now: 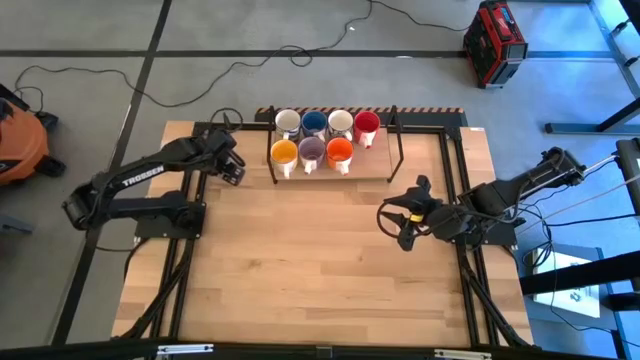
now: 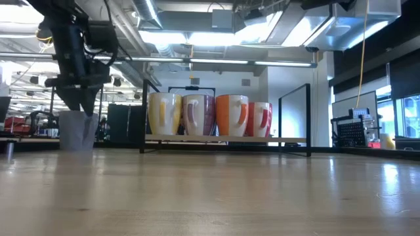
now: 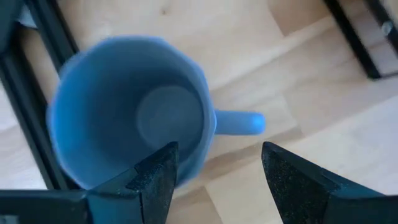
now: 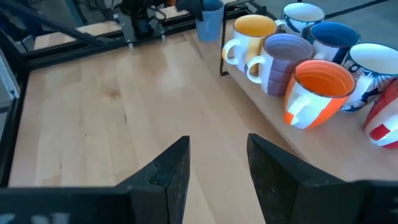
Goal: Place coffee mugs
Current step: Put the purple mug on the shelf
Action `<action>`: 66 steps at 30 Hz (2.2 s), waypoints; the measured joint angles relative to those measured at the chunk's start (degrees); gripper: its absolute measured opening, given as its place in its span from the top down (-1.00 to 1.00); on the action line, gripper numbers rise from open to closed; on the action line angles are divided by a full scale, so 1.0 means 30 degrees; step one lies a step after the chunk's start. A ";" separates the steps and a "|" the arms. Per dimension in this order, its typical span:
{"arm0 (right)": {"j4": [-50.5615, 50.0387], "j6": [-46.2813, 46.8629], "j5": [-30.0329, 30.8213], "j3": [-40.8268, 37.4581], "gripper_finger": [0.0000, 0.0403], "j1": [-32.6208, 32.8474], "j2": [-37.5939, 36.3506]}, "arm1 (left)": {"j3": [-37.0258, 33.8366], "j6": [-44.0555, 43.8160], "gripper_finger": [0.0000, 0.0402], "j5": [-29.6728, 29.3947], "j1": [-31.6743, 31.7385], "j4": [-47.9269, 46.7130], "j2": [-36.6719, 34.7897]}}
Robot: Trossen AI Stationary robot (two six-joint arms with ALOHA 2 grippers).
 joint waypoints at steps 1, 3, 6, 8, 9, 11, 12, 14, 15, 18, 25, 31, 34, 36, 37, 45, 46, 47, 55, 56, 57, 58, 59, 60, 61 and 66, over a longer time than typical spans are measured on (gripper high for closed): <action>0.0015 0.0161 0.0169 0.0000 0.27 0.0000 0.0000 | 0.0000 0.0136 -0.13 0.0289 0.0070 -0.0052 0.0279; 0.0022 0.0322 0.0382 0.0000 0.27 0.0000 0.0000 | 0.0004 0.0643 -0.12 0.1001 0.0118 -0.0094 0.0918; 0.0022 0.0356 0.0594 0.0000 0.27 0.0000 0.0000 | 0.0006 0.1166 -0.06 0.1841 0.0101 -0.0207 0.1809; 0.0025 0.0358 0.0701 0.0000 0.27 0.0000 0.0000 | 0.0007 0.1500 0.03 0.2147 0.0101 -0.0195 0.2331; 0.0026 0.0358 0.0701 0.0000 0.27 0.0000 0.0000 | 0.0007 0.1557 0.08 0.2373 0.0108 -0.0208 0.2591; 0.0013 0.0358 0.0716 0.0000 0.27 0.0000 0.0000 | 0.0005 0.1914 0.22 0.2807 0.0106 -0.0195 0.3037; 0.0005 0.0358 0.0716 0.0000 0.27 0.0000 0.0000 | 0.0000 0.2037 0.30 0.2953 0.0105 -0.0214 0.3202; -0.0050 0.0358 0.0715 0.0000 0.27 0.0000 0.0000 | 0.0000 0.2332 0.47 0.3202 0.0101 -0.0149 0.3478; -0.0110 0.0358 0.0713 0.0000 0.27 0.0000 0.0000 | 0.0000 0.2389 0.56 0.3251 0.0101 -0.0137 0.3528; -0.0199 0.0354 0.0708 0.0000 0.27 0.0000 0.0000 | 0.0007 0.2357 0.84 0.3289 -0.0031 -0.0156 0.3528; 0.0084 0.0786 -0.0118 -0.0007 0.27 -0.0002 0.0000 | 0.0007 0.2357 0.91 0.3301 -0.1452 -0.0127 0.3310; 0.0203 0.3083 -0.0319 -0.0007 0.27 -0.0007 0.0006 | 0.0661 0.1871 0.93 0.3847 -0.3910 -0.0508 0.3310; 0.0062 0.4923 -0.1078 -0.0007 0.26 -0.0006 0.0118 | 0.1666 0.1665 0.93 0.3688 -0.5406 -0.0802 0.3303; 0.0078 0.5692 -0.1663 -0.0001 0.23 0.0014 0.0331 | 0.2363 0.1342 0.93 0.3690 -0.6483 -0.0922 0.3308; 0.0147 0.5887 -0.1867 0.0014 0.20 0.0015 0.0546 | 0.2736 0.1186 0.93 0.3694 -0.7064 -0.0920 0.3310; 0.0021 0.6165 -0.3387 -0.0010 -0.13 0.1278 0.2367 | 0.4561 -0.1940 0.93 0.3761 -1.1796 -0.1430 0.3303; -0.0002 0.6163 -0.3293 -0.0015 -0.14 0.1654 0.2430 | 0.4650 -0.2478 0.93 0.3756 -1.2330 -0.1518 0.3303; 0.0034 0.6159 -0.3028 -0.0013 -0.15 0.2079 0.2461 | 0.4682 -0.2847 0.93 0.3738 -1.2862 -0.1524 0.3303; -0.0007 0.6528 -0.0807 -0.0007 -0.09 0.5636 0.2550 | 0.5003 -0.4695 0.93 0.3505 -1.7171 0.2157 0.3586; -0.0016 0.6715 -0.0361 -0.0007 -0.08 0.6121 0.2572 | 0.5052 -0.4762 0.92 0.3421 -1.7534 0.3143 0.3790; -0.0008 0.6808 0.0044 -0.0007 -0.07 0.6582 0.2691 | 0.5056 -0.4897 0.92 0.3345 -1.7884 0.3957 0.4017; -0.0008 0.6886 0.0462 -0.0007 -0.06 0.6991 0.2858 | 0.5056 -0.5082 0.92 0.3110 -1.8216 0.4506 0.4269; -0.0070 0.7077 0.0827 -0.0007 -0.05 0.7403 0.3051 | 0.5056 -0.5241 0.92 0.2846 -1.8501 0.4906 0.4596; -0.0152 0.7276 0.1108 -0.0007 -0.05 0.7801 0.3222 | 0.5062 -0.5377 0.92 0.2662 -1.8761 0.5563 0.5092; -0.0240 0.7527 0.1306 -0.0007 -0.04 0.8138 0.3381 | 0.5191 -0.5530 0.92 0.2475 -1.8967 0.6078 0.5691; -0.1019 0.9432 0.1932 0.0000 -0.04 0.9333 0.4501 | 0.7509 -0.5439 0.92 0.1892 -1.9551 0.6350 0.9330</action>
